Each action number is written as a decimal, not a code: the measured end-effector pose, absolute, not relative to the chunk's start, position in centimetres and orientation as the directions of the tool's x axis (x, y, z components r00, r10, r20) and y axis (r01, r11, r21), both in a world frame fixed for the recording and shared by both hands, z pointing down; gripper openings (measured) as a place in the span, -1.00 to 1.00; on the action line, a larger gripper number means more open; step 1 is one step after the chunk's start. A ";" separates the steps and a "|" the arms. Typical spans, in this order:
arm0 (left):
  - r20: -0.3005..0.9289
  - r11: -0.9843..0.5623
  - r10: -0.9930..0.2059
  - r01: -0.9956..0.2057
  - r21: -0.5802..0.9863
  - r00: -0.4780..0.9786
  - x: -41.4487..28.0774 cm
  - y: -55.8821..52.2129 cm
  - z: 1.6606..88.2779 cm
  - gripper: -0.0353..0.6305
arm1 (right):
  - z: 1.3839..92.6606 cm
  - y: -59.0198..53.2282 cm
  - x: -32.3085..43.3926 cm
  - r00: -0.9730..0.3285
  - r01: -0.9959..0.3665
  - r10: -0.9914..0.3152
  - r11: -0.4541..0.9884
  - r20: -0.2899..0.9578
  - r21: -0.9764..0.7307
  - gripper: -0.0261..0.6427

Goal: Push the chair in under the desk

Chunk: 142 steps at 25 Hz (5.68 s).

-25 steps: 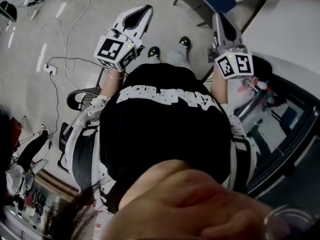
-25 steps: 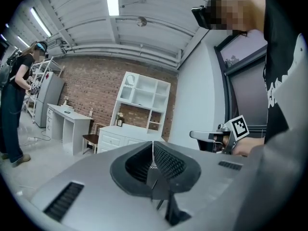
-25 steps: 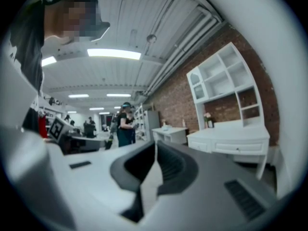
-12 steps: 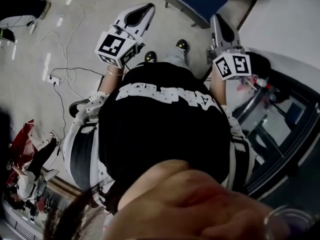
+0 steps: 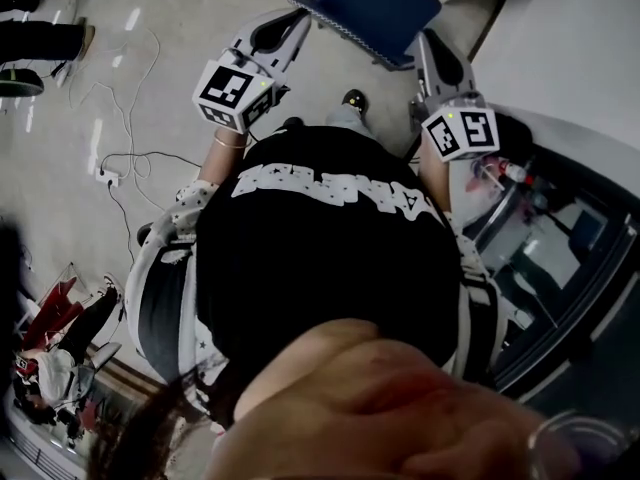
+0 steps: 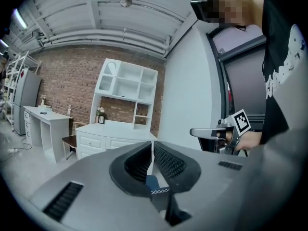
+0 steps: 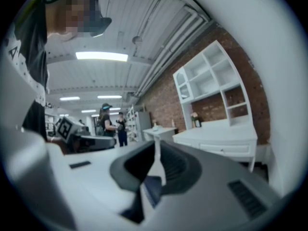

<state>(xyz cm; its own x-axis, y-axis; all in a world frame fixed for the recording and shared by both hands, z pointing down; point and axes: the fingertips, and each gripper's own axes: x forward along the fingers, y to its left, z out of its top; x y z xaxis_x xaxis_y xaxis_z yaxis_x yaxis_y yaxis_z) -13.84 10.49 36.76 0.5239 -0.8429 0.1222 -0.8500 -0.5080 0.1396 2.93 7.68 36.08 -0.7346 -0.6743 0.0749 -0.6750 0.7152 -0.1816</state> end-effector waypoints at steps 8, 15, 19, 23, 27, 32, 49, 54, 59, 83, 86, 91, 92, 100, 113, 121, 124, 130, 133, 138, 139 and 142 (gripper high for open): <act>0.146 -0.515 -0.836 -0.847 0.128 0.530 -9.4 5.7 38.3 -0.79 | 37.1 3.8 7.0 -0.748 -0.660 -0.660 0.725 0.074 -0.198 -0.82; 0.208 -0.496 -0.832 -0.857 0.138 0.515 -9.8 4.9 40.4 -0.79 | 37.0 3.4 7.8 -0.760 -0.647 -0.645 0.738 0.082 -0.190 -0.82; 0.240 -0.514 -0.813 -0.848 0.130 0.530 -9.6 4.5 41.6 -0.78 | 38.0 3.5 8.3 -0.749 -0.660 -0.655 0.725 0.103 -0.198 -0.82; 0.283 -0.563 -0.768 -0.816 0.128 0.574 -9.7 3.5 42.9 -0.77 | 39.2 3.2 7.8 -0.722 -0.690 -0.679 0.692 0.134 -0.213 -0.82; 0.328 -0.625 -0.712 -0.774 0.106 0.620 -11.1 2.6 43.7 -0.71 | 39.8 2.9 5.5 -0.695 -0.716 -0.702 0.660 0.155 -0.228 -0.67; 0.387 -0.685 -0.661 -0.728 0.040 0.643 -12.1 2.7 44.9 -0.56 | 41.8 4.2 3.8 -0.672 -0.740 -0.708 0.634 0.216 -0.224 -0.60; 0.726 -0.925 -0.363 -0.321 -0.204 0.584 -10.9 5.0 55.1 -0.26 | 51.5 8.4 1.3 -0.555 -0.759 -0.595 0.649 0.582 -0.060 -0.40; 0.762 -0.932 -0.363 -0.222 -0.287 0.537 -10.6 5.4 56.6 -0.26 | 54.0 9.6 1.3 -0.504 -0.745 -0.559 0.667 0.659 -0.004 -0.37; 0.784 -0.934 -0.355 -0.159 -0.320 0.510 -10.3 5.7 58.1 -0.26 | 56.5 10.1 1.2 -0.430 -0.695 -0.520 0.712 0.738 0.097 -0.33; 0.815 -0.933 -0.354 -0.120 -0.339 0.459 -9.6 5.3 59.6 -0.46 | 58.7 9.2 3.1 -0.244 -0.652 -0.524 0.712 0.816 0.262 -0.47; 0.810 -0.930 -0.364 -0.126 -0.346 0.460 -9.1 4.9 59.5 -0.46 | 58.8 8.7 3.6 -0.237 -0.649 -0.528 0.711 0.815 0.272 -0.48; 0.811 -0.923 -0.382 -0.139 -0.359 0.444 -6.9 4.5 59.9 -0.46 | 59.3 8.1 5.9 -0.240 -0.648 -0.544 0.707 0.804 0.285 -0.47; 0.812 -0.922 -0.384 -0.142 -0.360 0.439 -6.6 4.4 60.0 -0.46 | 59.3 8.0 6.1 -0.242 -0.646 -0.545 0.708 0.803 0.286 -0.47; 0.813 -0.915 -0.402 -0.160 -0.370 0.421 -6.5 3.3 59.8 -0.46 | 59.1 6.7 6.2 -0.255 -0.629 -0.541 0.722 0.801 0.287 -0.48; 0.820 -0.910 -0.415 -0.180 -0.374 0.394 -6.4 1.2 60.5 -0.47 | 59.8 4.3 6.6 -0.235 -0.616 -0.512 0.736 0.826 0.281 -0.48; 0.831 -0.911 -0.412 -0.185 -0.369 0.375 -6.8 -1.0 60.0 -0.47 | 59.3 2.1 6.2 -0.264 -0.605 -0.518 0.746 0.814 0.278 -0.48; 0.826 -0.907 -0.421 -0.198 -0.373 0.375 -6.7 -1.5 59.7 -0.47 | 59.0 1.4 6.3 -0.267 -0.601 -0.517 0.749 0.813 0.278 -0.48; 0.832 -0.904 -0.424 -0.214 -0.369 0.359 -5.6 -2.6 60.0 -0.47 | 59.2 0.0 7.4 -0.287 -0.583 -0.517 0.762 0.806 0.281 -0.48; 0.830 -0.898 -0.436 -0.228 -0.376 0.349 -5.6 -3.2 59.7 -0.47 | 59.0 -0.8 7.5 -0.302 -0.568 -0.512 0.774 0.804 0.280 -0.48; 0.826 -0.889 -0.451 -0.256 -0.380 0.337 -6.2 -4.0 58.8 -0.47 | 58.0 -2.0 6.7 -0.319 -0.542 -0.496 0.795 0.807 0.274 -0.48; 0.827 -0.886 -0.455 -0.261 -0.383 0.330 -5.5 -4.0 59.1 -0.47 | 58.4 -2.0 7.4 -0.326 -0.535 -0.496 0.799 0.805 0.275 -0.48; 0.833 -0.879 -0.464 -0.274 -0.390 0.302 -2.4 -3.6 60.6 -0.47 | 60.0 -1.9 10.4 -0.353 -0.517 -0.495 0.810 0.794 0.276 -0.48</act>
<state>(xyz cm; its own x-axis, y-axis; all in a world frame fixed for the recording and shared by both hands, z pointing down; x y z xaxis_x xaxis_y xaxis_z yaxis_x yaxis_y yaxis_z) -2.39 -3.64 60.61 0.3017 -0.4639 0.8329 -0.2741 -0.8790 -0.3903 10.43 -1.88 59.97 -0.3531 -0.4955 0.7936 -0.5167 0.8104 0.2761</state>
